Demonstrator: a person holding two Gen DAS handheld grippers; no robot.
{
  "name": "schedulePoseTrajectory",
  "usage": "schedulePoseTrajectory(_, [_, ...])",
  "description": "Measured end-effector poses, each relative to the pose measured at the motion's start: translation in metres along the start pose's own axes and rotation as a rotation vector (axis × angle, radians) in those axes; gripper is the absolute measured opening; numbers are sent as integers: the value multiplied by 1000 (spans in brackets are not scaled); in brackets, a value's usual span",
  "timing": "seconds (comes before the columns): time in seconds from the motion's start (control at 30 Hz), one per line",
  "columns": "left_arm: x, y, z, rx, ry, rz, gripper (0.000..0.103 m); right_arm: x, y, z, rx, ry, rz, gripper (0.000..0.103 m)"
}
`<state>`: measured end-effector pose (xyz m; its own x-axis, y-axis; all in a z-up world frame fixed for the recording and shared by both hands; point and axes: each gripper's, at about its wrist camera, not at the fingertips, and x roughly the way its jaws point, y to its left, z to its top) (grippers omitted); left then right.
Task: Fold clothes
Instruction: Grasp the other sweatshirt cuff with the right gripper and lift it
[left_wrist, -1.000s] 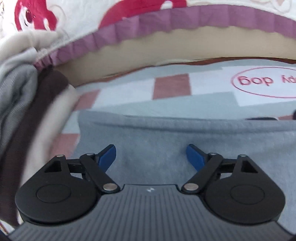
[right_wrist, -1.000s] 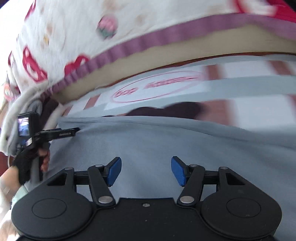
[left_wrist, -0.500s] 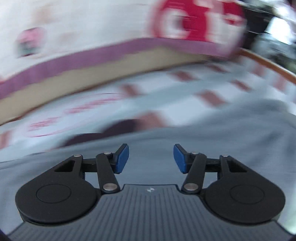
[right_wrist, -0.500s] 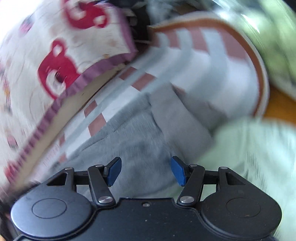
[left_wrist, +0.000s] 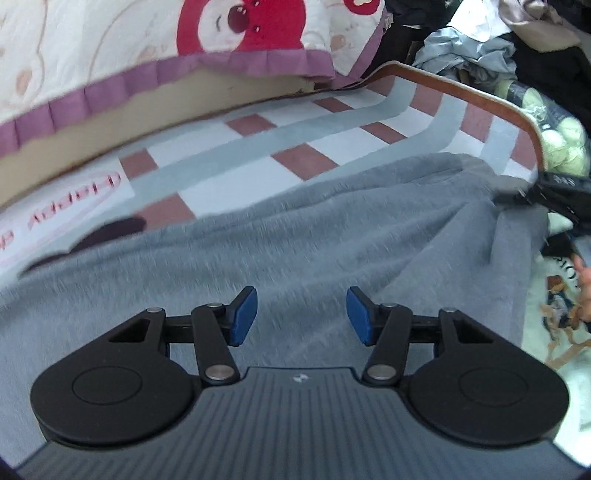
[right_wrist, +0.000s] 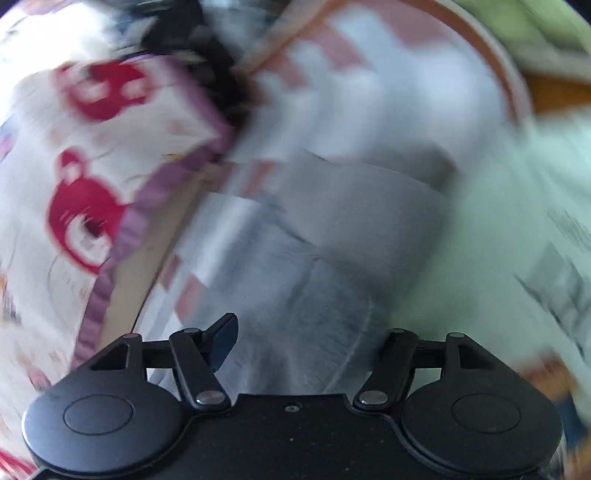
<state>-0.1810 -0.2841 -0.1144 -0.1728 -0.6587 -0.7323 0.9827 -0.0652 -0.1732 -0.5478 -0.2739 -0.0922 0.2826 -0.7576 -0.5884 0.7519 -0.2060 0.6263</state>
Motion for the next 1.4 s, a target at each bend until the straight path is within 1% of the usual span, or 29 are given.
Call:
schedulePoseTrajectory(0.07, [0, 2, -5, -2, 9, -38, 53, 1, 24, 6, -170, -56, 26, 18])
schedulePoseTrajectory(0.1, [0, 2, -7, 1, 21, -44, 53, -2, 40, 7, -287, -97, 45, 18])
schedulePoseTrajectory(0.17, [1, 3, -10, 9, 43, -54, 53, -26, 81, 0, -621, -227, 111, 15])
schedulePoseTrajectory(0.2, [1, 3, -12, 12, 55, -59, 53, -40, 92, -3, -714, -279, 153, 14])
schedulePoseTrajectory(0.27, [1, 3, -15, 20, 78, -69, 53, -54, 96, 0, -766, -325, 168, 14])
schedulePoseTrajectory(0.33, [2, 4, -19, 27, 100, -79, 53, -42, 78, 5, -732, -279, 91, 19])
schedulePoseTrajectory(0.37, [2, 4, -21, 31, 112, -85, 56, -26, 63, 9, -666, -216, 24, 32])
schedulePoseTrajectory(0.4, [3, 4, -22, 34, 123, -90, 56, -10, 46, 14, -584, -143, -47, 39])
schedulePoseTrajectory(0.43, [5, 4, -24, 45, 141, -70, 56, 3, 27, 19, -459, -56, -119, 40])
schedulePoseTrajectory(0.47, [9, 3, -27, 66, 157, -30, 56, 12, 7, 23, -310, 10, -157, 44])
schedulePoseTrajectory(0.5, [9, 1, -28, 82, 153, -19, 56, 14, -9, 26, -181, 36, -144, 48])
schedulePoseTrajectory(0.57, [5, -1, -29, 79, 137, -49, 56, 12, -28, 31, -20, 38, -76, 52])
schedulePoseTrajectory(0.6, [3, -1, -29, 74, 129, -69, 54, 12, -26, 32, -35, 30, -79, 59])
schedulePoseTrajectory(0.7, [0, -6, -29, 44, 116, -172, 54, 20, -11, 34, -161, -9, -129, 72])
schedulePoseTrajectory(0.73, [0, -9, -29, 44, 116, -200, 54, 26, -9, 34, -188, -22, -150, 73])
schedulePoseTrajectory(0.77, [0, -15, -29, 66, 116, -201, 55, 34, -8, 34, -206, -30, -171, 74])
schedulePoseTrajectory(0.8, [-1, -21, -29, 94, 110, -183, 56, 38, -7, 33, -227, -46, -180, 68])
schedulePoseTrajectory(0.83, [-2, -25, -29, 114, 102, -169, 56, 31, -5, 30, -268, -85, -164, 56])
schedulePoseTrajectory(0.87, [-4, -25, -29, 109, 88, -163, 56, 23, 2, 26, -351, -133, -153, 34])
schedulePoseTrajectory(0.9, [-8, -23, -27, 88, 69, -159, 56, 19, 17, 17, -481, -176, -155, 29])
schedulePoseTrajectory(0.97, [-14, -14, -23, 27, 27, -148, 56, 7, 55, -17, -830, -277, -144, 27])
schedulePoseTrajectory(1.03, [-21, -1, -16, -54, -27, -124, 57, -8, 82, -60, -1162, -348, -84, 27])
schedulePoseTrajectory(1.07, [-24, 7, -11, -98, -52, -118, 57, -15, 92, -80, -1290, -358, -33, 27])
schedulePoseTrajectory(1.1, [-28, 14, -6, -149, -82, -122, 58, -22, 98, -96, -1361, -334, 38, 27])
schedulePoseTrajectory(1.17, [-33, 28, 5, -253, -132, -160, 61, -31, 107, -122, -1437, -254, 158, 26])
schedulePoseTrajectory(1.23, [-34, 39, 11, -350, -159, -202, 63, -31, 109, -140, -1430, -140, 210, 26])
schedulePoseTrajectory(1.3, [-32, 46, 14, -448, -179, -201, 63, -28, 106, -157, -1416, -48, 229, 27])
schedulePoseTrajectory(1.37, [-30, 50, 11, -530, -196, -222, 64, -27, 103, -171, -1422, -27, 213, 27])
schedulePoseTrajectory(1.4, [-26, 49, 10, -535, -182, -234, 64, -28, 104, -170, -1406, -24, 200, 29])
